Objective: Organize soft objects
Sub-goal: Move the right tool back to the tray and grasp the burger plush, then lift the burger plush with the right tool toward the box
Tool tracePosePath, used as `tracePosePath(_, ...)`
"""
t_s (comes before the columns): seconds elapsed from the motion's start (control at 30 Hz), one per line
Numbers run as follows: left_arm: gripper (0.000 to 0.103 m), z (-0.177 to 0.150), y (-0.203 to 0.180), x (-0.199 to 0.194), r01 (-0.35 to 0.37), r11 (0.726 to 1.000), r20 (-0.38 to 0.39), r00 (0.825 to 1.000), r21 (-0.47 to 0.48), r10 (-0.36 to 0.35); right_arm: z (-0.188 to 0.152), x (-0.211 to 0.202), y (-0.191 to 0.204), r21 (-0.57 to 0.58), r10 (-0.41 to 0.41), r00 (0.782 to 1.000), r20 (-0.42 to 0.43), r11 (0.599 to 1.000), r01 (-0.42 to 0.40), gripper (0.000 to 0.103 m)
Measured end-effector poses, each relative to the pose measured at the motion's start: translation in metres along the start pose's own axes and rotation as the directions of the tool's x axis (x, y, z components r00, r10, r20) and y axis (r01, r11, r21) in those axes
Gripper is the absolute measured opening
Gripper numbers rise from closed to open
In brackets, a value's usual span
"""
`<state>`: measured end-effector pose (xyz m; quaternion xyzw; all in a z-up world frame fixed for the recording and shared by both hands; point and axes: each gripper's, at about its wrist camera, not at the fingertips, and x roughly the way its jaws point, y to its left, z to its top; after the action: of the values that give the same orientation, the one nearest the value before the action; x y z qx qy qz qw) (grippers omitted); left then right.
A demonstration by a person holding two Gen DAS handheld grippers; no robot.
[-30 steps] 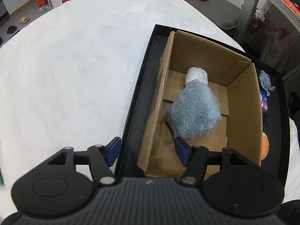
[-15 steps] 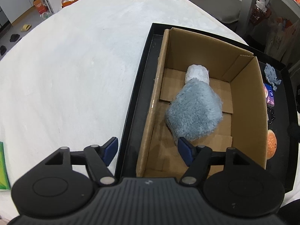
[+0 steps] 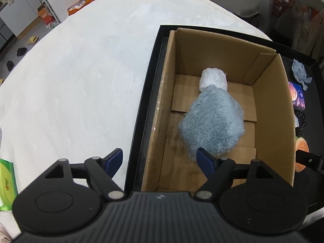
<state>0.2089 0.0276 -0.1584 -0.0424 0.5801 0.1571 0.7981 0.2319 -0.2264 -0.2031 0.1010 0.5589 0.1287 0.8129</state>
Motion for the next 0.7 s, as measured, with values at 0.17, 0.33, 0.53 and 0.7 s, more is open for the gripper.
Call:
tracePosePath(0.17, 0.081, -0.001, -0.008, 0.004, -0.023, 0.999, -0.011, 1.0, 0.037, 0.024, -0.002, 0.012, -0.006, 0.01, -0.03, 0.999, -0.02, 0.999, 0.031, 0.077)
tracePosePath(0.33, 0.086, -0.005, -0.02, 0.005, -0.053, 0.994, -0.011, 0.998, 0.094, 0.054, -0.003, 0.019, -0.014, 0.028, -0.026, 0.999, -0.042, 0.999, 0.027, 0.038)
tracePosePath(0.53, 0.091, -0.01, -0.034, 0.004, -0.034, 0.99, -0.024, 0.999, 0.139, 0.038, -0.008, 0.015, -0.021, 0.043, -0.02, 0.999, -0.026, 0.999, 0.021, 0.031)
tracePosePath(0.7, 0.091, -0.013, -0.036, -0.001, -0.021, 0.99, -0.022, 0.999, 0.136, 0.024, -0.008, 0.01, -0.028, 0.054, -0.015, 1.0, -0.014, 0.998, 0.016, 0.031)
